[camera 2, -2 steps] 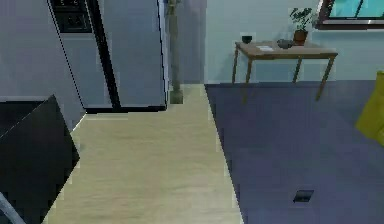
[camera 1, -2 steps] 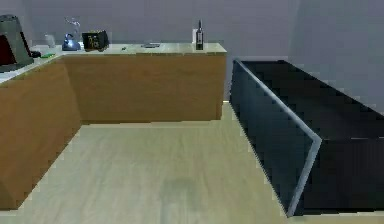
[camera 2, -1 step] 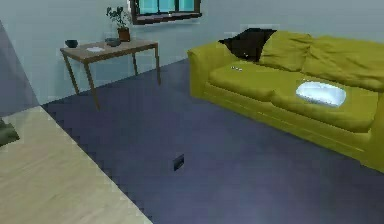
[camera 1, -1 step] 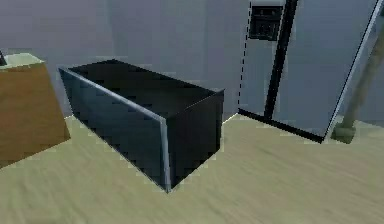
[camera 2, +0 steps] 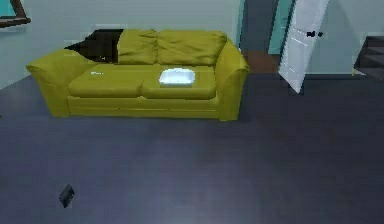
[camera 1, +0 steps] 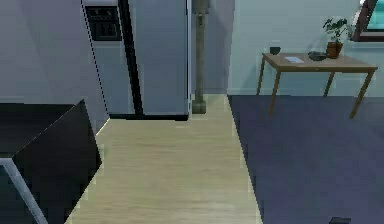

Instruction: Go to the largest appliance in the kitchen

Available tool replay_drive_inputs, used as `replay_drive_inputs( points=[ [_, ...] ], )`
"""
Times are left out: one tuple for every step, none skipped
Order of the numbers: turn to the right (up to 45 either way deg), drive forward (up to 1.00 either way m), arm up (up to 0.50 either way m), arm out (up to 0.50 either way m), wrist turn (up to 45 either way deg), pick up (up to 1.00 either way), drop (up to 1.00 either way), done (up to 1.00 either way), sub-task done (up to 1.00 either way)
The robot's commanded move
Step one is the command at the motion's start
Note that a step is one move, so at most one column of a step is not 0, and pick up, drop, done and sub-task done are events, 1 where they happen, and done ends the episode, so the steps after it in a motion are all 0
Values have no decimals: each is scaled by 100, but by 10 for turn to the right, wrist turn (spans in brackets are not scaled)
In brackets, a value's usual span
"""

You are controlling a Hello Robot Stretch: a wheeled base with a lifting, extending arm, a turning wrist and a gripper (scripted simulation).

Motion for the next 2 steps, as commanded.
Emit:
replay_drive_inputs(
  points=[
    [0, 20, 0, 0, 0, 0, 0, 0, 0],
    [-450, 0, 0, 0, 0, 0, 0, 0, 0]
  ],
)
